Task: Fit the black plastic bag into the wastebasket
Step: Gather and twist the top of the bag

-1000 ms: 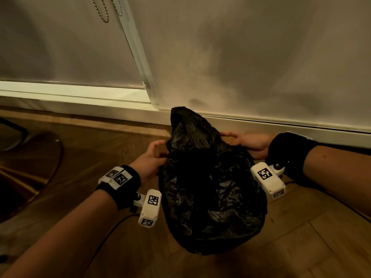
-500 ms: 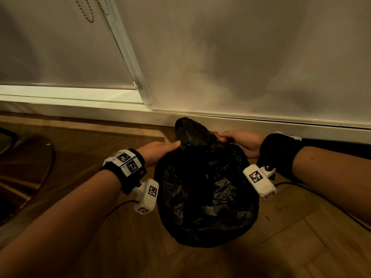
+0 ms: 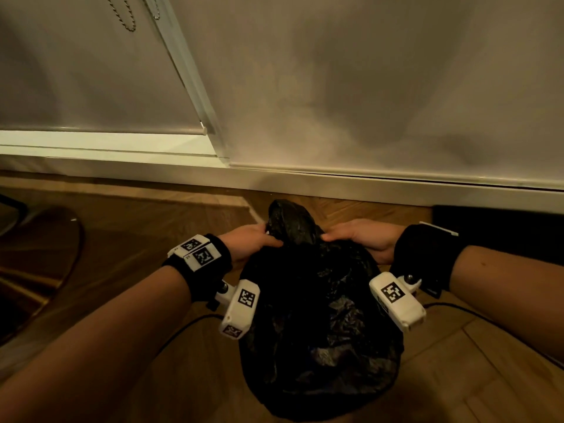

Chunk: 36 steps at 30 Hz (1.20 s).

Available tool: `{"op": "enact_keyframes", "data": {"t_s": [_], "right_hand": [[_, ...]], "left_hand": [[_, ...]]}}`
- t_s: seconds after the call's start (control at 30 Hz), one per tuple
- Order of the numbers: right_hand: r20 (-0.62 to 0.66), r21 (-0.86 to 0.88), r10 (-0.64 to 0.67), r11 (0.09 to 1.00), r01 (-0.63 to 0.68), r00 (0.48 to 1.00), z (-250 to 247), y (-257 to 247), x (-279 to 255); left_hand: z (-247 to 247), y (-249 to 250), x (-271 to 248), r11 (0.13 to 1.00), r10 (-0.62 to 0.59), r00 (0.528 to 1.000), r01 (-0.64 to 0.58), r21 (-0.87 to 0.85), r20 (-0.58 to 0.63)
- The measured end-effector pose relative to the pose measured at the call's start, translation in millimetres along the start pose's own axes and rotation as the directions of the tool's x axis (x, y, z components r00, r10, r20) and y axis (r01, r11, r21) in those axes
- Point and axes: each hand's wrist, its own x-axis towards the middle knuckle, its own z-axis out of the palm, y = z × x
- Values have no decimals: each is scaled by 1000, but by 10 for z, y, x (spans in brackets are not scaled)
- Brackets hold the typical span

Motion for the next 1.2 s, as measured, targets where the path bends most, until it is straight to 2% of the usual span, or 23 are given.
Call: {"op": "enact_keyframes", "data": {"t_s": [0.17,0.3,0.4,0.57,0.7,0.8,0.87,0.93,1.0,1.03,1.1,1.2], "right_hand": [[-65,10,54,999,-54,996,1,-37,99],[-67,-82,42,995,-48,997,20,-77,101],[-117,-66,12,998,-20,993,-38,-100,105],[-236,34,72,997,-66,969,-186,-73,152],[-206,1,143,989,-146,968,-234,-88,81],[-161,-40,178,982,-187,971,-246,-123,40],[-157,-76,169,980,-182,973,-215,-129,3],[-159,-60,152,985,-163,976,-171,-136,-44],[-130,-14,90,996,-93,987,-134,-125,-72],[-106,12,59,998,-58,993,-117,-124,-81],[-78,55,9,998,-5,997,-80,-125,-85],[-32,91,-29,995,31,999,-31,-126,-71]], "left_hand": [[87,69,25,996,-91,996,91,0,23],[142,86,38,993,-112,993,110,36,41],[120,85,43,994,-100,994,98,45,43],[82,61,53,997,-45,998,47,60,-35],[94,56,52,994,-49,991,35,-105,-127],[88,76,61,991,107,964,-85,100,-245],[77,90,63,965,223,952,-186,184,-211],[84,109,76,895,295,942,-214,392,-159],[111,133,81,763,299,948,-170,624,-108],[133,149,81,713,290,952,-145,686,-100],[187,172,78,675,266,960,-122,727,-87],[233,188,91,692,231,968,-95,715,-95]]}}
